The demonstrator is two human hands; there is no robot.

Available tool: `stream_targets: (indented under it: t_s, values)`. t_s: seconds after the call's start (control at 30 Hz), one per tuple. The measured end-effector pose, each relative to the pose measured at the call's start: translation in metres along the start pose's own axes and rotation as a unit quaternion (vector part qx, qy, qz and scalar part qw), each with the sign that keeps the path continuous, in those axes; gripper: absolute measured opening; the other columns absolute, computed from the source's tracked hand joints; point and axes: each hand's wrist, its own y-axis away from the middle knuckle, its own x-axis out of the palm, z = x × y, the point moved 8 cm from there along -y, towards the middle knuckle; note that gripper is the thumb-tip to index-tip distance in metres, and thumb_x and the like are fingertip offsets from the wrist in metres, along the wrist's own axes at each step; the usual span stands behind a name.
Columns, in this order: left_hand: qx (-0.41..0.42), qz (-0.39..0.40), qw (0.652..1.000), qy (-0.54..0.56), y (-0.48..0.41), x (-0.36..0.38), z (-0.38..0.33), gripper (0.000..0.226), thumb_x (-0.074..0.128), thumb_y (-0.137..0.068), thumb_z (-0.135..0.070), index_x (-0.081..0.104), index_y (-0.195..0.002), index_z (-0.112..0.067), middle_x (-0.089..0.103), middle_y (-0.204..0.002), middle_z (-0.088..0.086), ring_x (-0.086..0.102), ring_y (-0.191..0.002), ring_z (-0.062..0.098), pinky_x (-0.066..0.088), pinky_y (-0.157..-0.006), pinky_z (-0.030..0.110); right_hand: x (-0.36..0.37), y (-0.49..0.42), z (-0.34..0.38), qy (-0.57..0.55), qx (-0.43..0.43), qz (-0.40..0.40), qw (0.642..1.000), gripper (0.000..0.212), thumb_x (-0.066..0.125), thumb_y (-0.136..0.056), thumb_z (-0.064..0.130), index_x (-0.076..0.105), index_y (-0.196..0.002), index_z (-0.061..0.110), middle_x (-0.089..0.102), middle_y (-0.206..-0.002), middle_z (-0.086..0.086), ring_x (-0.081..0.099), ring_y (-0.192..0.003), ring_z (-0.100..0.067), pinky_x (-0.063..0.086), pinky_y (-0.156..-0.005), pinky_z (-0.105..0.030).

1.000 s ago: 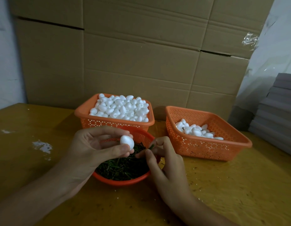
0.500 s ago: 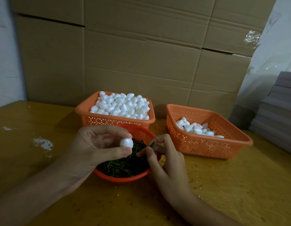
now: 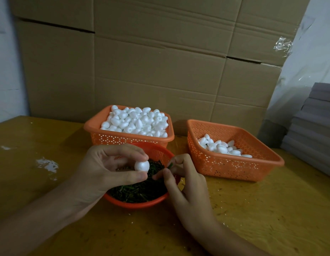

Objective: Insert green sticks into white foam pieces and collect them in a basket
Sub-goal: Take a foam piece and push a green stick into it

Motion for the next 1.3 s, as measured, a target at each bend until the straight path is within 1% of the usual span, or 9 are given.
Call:
stream_targets:
  t_s: [0.13, 0.23, 0.43, 0.57, 0.67, 0.83, 0.97, 1.07, 1.3]
  values:
    - [-0.009, 0.010, 1.000, -0.002, 0.0003, 0.0006, -0.0010, 0.048, 0.104, -0.053, -0.036, 0.083, -0.091, -0.017, 0.077, -0.110, 0.011, 0.076, -0.104, 0.025, 0.061, -0.082, 0.028, 0.0000, 0.0000, 0.0006, -0.001, -0.001, 0.002, 1.000, 0.007, 0.056, -0.104, 0.025, 0.052, -0.106, 0.020, 0.077, -0.091, 0.012, 0.074, -0.091, -0.014, 0.055, -0.078, -0.043]
    - [-0.018, 0.016, 1.000, -0.015, 0.0013, 0.0021, -0.0021, 0.052, 0.104, -0.053, -0.041, 0.083, -0.096, -0.020, 0.079, -0.109, 0.010, 0.076, -0.103, 0.025, 0.061, -0.082, 0.028, 0.0011, 0.0001, 0.0011, 0.001, -0.003, 0.005, 1.000, 0.008, 0.055, -0.105, 0.027, 0.052, -0.107, 0.020, 0.077, -0.092, 0.012, 0.074, -0.091, -0.015, 0.055, -0.077, -0.046]
    - [-0.015, 0.028, 0.999, -0.013, 0.0019, 0.0059, -0.0060, 0.048, 0.103, -0.052, -0.041, 0.083, -0.090, -0.021, 0.079, -0.108, 0.011, 0.076, -0.104, 0.025, 0.061, -0.081, 0.025, 0.0007, -0.0004, 0.0013, 0.006, -0.009, 0.003, 1.000, 0.009, 0.054, -0.105, 0.030, 0.051, -0.107, 0.022, 0.077, -0.092, 0.013, 0.074, -0.090, -0.013, 0.056, -0.075, -0.043]
    - [-0.019, 0.033, 0.999, -0.016, 0.0032, 0.0068, -0.0054, 0.048, 0.103, -0.051, -0.039, 0.084, -0.090, -0.019, 0.080, -0.108, 0.011, 0.076, -0.107, 0.024, 0.060, -0.083, 0.024, 0.0010, 0.0012, 0.0019, 0.004, -0.013, 0.000, 1.000, 0.007, 0.056, -0.105, 0.024, 0.052, -0.107, 0.019, 0.077, -0.091, 0.012, 0.075, -0.088, -0.014, 0.056, -0.074, -0.045]
    - [-0.023, 0.035, 0.999, -0.022, 0.0040, 0.0066, -0.0049, 0.047, 0.102, -0.052, -0.036, 0.084, -0.091, -0.018, 0.080, -0.109, 0.010, 0.075, -0.109, 0.023, 0.059, -0.083, 0.022, 0.0004, 0.0017, 0.0036, -0.003, -0.023, -0.004, 1.000, 0.007, 0.056, -0.105, 0.024, 0.052, -0.107, 0.019, 0.077, -0.090, 0.012, 0.075, -0.087, -0.014, 0.056, -0.073, -0.044]
    - [-0.024, 0.040, 0.999, -0.025, 0.0039, 0.0083, -0.0052, 0.049, 0.102, -0.052, -0.040, 0.085, -0.092, -0.018, 0.079, -0.110, 0.009, 0.075, -0.110, 0.022, 0.059, -0.084, 0.022, 0.0011, 0.0014, 0.0038, -0.001, -0.025, 0.001, 1.000, 0.008, 0.055, -0.106, 0.025, 0.052, -0.108, 0.018, 0.076, -0.090, 0.012, 0.074, -0.087, -0.012, 0.056, -0.073, -0.041]
    - [-0.022, 0.044, 0.998, -0.035, 0.0040, 0.0092, -0.0057, 0.048, 0.102, -0.053, -0.042, 0.085, -0.092, -0.020, 0.079, -0.110, 0.009, 0.074, -0.111, 0.022, 0.059, -0.085, 0.023, 0.0022, 0.0008, 0.0048, 0.001, -0.022, 0.005, 1.000, 0.013, 0.053, -0.105, 0.029, 0.053, -0.108, 0.016, 0.076, -0.090, 0.012, 0.074, -0.088, -0.013, 0.056, -0.075, -0.044]
    - [-0.027, 0.046, 0.998, -0.045, 0.0043, 0.0099, -0.0041, 0.049, 0.102, -0.053, -0.043, 0.085, -0.093, -0.021, 0.079, -0.111, 0.006, 0.074, -0.112, 0.020, 0.059, -0.082, 0.023, 0.0022, 0.0015, 0.0043, 0.001, -0.022, 0.004, 1.000, 0.015, 0.053, -0.104, 0.031, 0.053, -0.108, 0.016, 0.075, -0.089, 0.012, 0.074, -0.087, -0.013, 0.055, -0.075, -0.045]
    - [-0.031, 0.043, 0.997, -0.056, 0.0041, 0.0082, -0.0028, 0.049, 0.102, -0.052, -0.045, 0.085, -0.092, -0.022, 0.079, -0.110, 0.004, 0.074, -0.111, 0.018, 0.059, -0.081, 0.022, 0.0026, 0.0017, 0.0042, 0.005, -0.031, 0.000, 0.999, 0.011, 0.054, -0.105, 0.029, 0.053, -0.107, 0.018, 0.075, -0.089, 0.013, 0.073, -0.086, -0.013, 0.054, -0.073, -0.043]
